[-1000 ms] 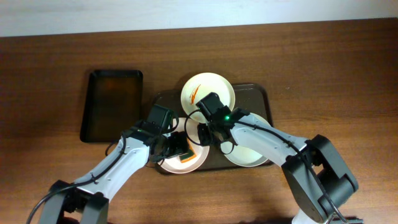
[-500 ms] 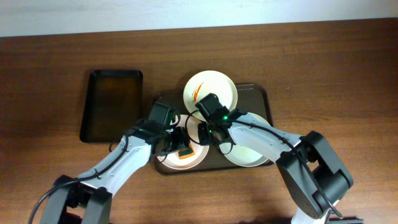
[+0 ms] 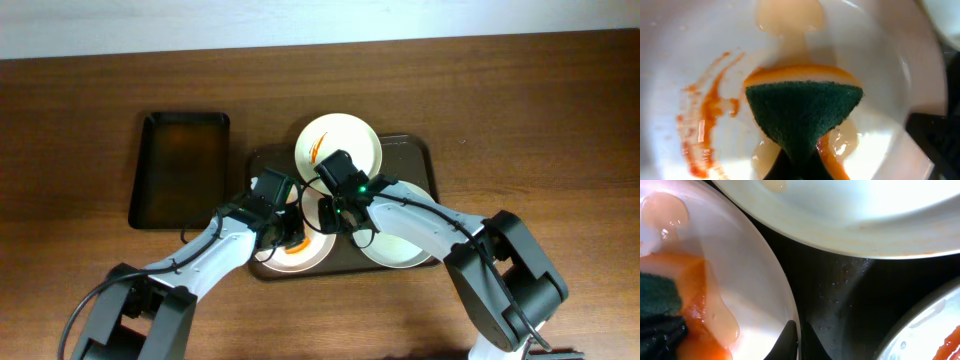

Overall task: Clean dirty plates on tray and stack at the side
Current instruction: 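Scrub the front-left plate with the sponge while the right gripper holds it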

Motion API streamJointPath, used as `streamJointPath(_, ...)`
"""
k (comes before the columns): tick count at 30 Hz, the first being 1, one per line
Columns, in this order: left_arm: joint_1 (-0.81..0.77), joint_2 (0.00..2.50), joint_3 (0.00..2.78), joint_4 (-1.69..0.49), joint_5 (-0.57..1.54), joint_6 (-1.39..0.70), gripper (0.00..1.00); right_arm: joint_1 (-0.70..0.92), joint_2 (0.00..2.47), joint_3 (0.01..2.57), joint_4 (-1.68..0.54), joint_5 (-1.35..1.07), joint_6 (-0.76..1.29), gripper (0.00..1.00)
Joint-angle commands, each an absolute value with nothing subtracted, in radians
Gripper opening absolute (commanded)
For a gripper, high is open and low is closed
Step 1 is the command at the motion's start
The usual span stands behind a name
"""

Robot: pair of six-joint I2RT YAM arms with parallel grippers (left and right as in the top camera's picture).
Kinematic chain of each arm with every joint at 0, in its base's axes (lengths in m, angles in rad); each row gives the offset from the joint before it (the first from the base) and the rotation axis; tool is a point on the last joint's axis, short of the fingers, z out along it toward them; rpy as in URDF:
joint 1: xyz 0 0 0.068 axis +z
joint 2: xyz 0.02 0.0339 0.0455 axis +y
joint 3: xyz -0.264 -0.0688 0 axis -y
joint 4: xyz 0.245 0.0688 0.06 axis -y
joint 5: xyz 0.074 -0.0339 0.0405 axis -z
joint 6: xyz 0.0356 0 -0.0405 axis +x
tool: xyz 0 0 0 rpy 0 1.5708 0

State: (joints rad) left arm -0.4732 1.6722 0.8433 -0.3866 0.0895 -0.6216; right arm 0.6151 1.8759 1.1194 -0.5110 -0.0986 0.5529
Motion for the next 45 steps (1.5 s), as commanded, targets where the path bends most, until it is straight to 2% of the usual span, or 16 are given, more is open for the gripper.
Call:
streamJointPath(1, -0.469, 1.691, 0.836, -0.47, -0.149, -0.617, 0.0, 0.616, 1.892, 1.12, -0.52, -0.101, 0.555, 0.04)
streamJointPath(5, -0.469, 1.691, 0.836, -0.561, -0.4, -0.612, 0.0, 0.616, 1.892, 1.12, -0.521, -0.1, 0.554, 0.04)
streamJointPath(9, -0.469, 1.651, 0.9, -0.602, -0.415, -0.554, 0.0, 0.616, 1.892, 1.12, -0.52, -0.1, 0.554, 0.04)
streamJointPath(12, -0.469, 1.562, 1.006, -0.672, -0.349, -0.555, 0.0, 0.616, 1.892, 1.12, -0.52, -0.1, 0.554, 0.04)
streamJointPath(15, -0.469, 1.512, 1.018, -0.591, -0.149, -0.554, 0.0, 0.616, 1.892, 1.12, -0.519, -0.101, 0.555, 0.04)
streamJointPath(18, -0.469, 1.552, 1.015, -0.544, -0.05, -0.556, 0.0, 0.616, 1.892, 1.12, -0.519, -0.101, 0.555, 0.04)
streamJointPath(27, -0.469, 1.833, 1.015, -0.431, -0.052, -0.559, 0.0, 0.616, 1.892, 1.12, -0.519, -0.1, 0.555, 0.04)
streamJointPath(35, -0.469, 1.855, 1.02, -0.694, -0.449, -0.559, 0.0, 0.616, 1.892, 1.12, -0.519, -0.096, 0.555, 0.04)
streamJointPath(39, -0.469, 1.855, 1.09, -0.812, -0.452, -0.56, 0.0, 0.616, 1.892, 1.12, -0.52, -0.093, 0.555, 0.04)
streamJointPath(42, -0.469, 1.842, 1.247, -1.003, -0.377, -0.58, 0.0, 0.616, 1.892, 1.12, -0.519, -0.093, 0.555, 0.04)
streamJointPath(45, -0.469, 1.826, 1.292, -1.003, -0.231, -0.582, 0.0, 0.616, 1.892, 1.12, -0.519, -0.093, 0.555, 0.04)
